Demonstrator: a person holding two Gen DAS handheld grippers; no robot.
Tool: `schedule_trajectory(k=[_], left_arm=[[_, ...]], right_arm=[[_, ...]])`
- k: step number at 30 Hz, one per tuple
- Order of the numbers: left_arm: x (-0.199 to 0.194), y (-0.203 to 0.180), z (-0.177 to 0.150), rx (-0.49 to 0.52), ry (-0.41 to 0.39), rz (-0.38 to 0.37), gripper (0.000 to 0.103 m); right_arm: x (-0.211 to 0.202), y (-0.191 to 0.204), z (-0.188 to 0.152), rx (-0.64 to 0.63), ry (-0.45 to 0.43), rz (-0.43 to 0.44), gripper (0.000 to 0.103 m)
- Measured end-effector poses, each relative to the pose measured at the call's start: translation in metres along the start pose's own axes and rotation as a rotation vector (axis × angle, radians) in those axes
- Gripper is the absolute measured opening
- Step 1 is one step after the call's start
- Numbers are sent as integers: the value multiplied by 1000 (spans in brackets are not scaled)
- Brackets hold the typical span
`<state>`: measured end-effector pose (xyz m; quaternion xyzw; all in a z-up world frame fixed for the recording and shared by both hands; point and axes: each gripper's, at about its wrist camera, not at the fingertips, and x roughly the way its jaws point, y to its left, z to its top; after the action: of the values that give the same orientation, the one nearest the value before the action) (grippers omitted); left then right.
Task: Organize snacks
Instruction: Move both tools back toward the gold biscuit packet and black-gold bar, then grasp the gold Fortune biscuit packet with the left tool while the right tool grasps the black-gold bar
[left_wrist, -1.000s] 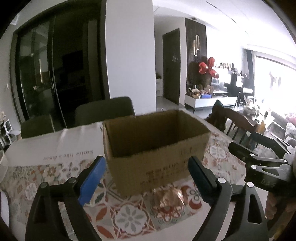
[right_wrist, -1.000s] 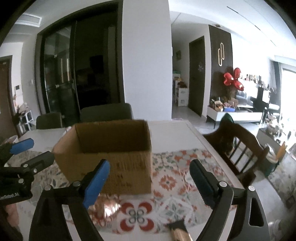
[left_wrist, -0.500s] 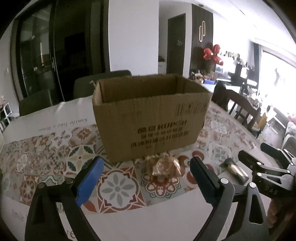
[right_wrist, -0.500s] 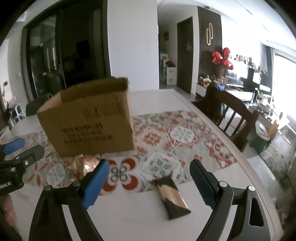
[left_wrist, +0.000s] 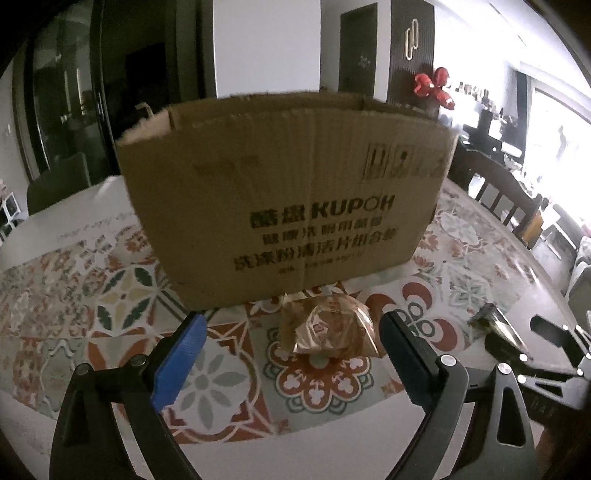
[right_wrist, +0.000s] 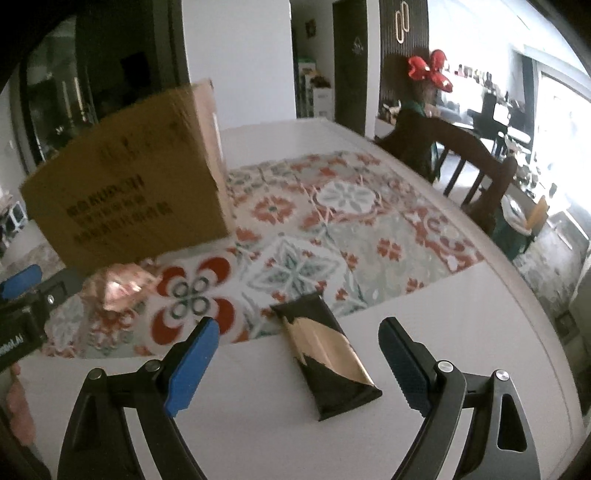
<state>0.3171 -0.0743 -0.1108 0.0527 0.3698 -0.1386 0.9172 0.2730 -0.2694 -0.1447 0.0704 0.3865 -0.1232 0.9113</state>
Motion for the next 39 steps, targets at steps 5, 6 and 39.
schedule_trajectory(k=[5, 6, 39], left_arm=[[17, -4, 2, -9, 14, -16, 95], [20, -5, 3, -10, 20, -20, 95], [19, -11, -13, -34, 96, -148, 42]], right_arm=[[13, -4, -4, 16, 36, -3, 88], [14, -5, -4, 16, 38, -4, 88], [13, 0, -4, 15, 47, 73, 36]])
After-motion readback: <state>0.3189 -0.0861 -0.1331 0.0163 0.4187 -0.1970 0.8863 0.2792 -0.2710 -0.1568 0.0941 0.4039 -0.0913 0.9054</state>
